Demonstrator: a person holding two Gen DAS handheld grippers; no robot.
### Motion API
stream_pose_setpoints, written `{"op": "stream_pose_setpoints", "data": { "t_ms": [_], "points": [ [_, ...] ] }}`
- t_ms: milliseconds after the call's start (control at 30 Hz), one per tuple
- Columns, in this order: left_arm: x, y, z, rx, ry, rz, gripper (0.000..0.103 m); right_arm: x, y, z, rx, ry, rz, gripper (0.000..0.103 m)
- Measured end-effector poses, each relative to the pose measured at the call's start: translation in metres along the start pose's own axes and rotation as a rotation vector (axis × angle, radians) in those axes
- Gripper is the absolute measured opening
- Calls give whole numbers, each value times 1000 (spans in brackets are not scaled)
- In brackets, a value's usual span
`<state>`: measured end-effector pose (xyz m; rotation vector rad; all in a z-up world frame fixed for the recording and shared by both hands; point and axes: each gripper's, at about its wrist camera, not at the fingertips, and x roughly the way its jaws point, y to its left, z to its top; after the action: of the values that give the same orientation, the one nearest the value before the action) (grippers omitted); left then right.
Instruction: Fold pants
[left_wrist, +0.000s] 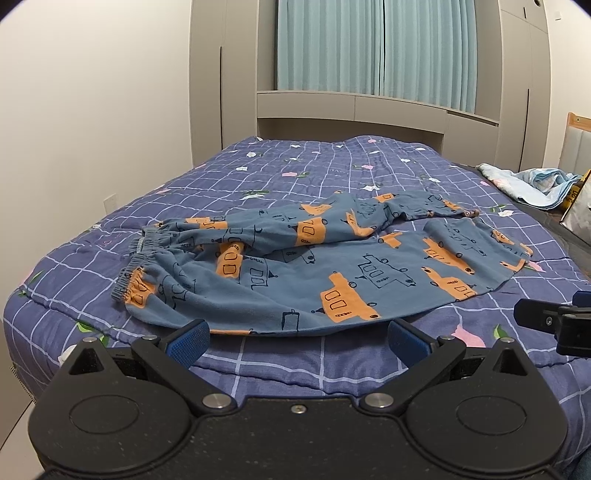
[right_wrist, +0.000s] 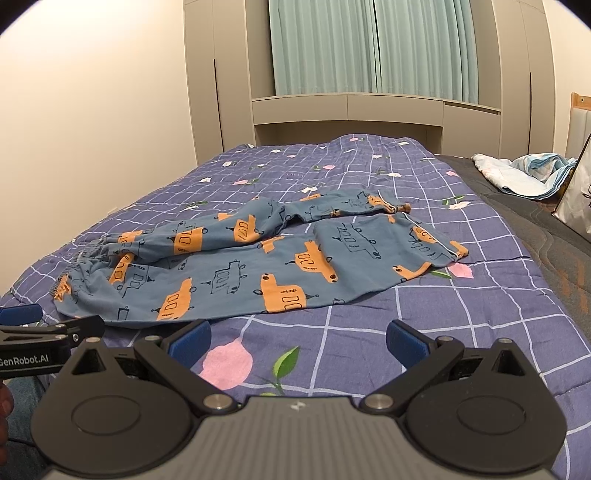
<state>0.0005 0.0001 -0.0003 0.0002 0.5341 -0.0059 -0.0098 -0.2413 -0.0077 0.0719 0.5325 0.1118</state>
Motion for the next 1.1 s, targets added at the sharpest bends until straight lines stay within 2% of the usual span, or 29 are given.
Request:
{"op": "stream_pose_setpoints", "data": {
  "t_ms": [1100],
  "points": [
    [4,0,-2,4,16,-3,102,-2,4,-1,-28,-19,0,103]
  ]
}}
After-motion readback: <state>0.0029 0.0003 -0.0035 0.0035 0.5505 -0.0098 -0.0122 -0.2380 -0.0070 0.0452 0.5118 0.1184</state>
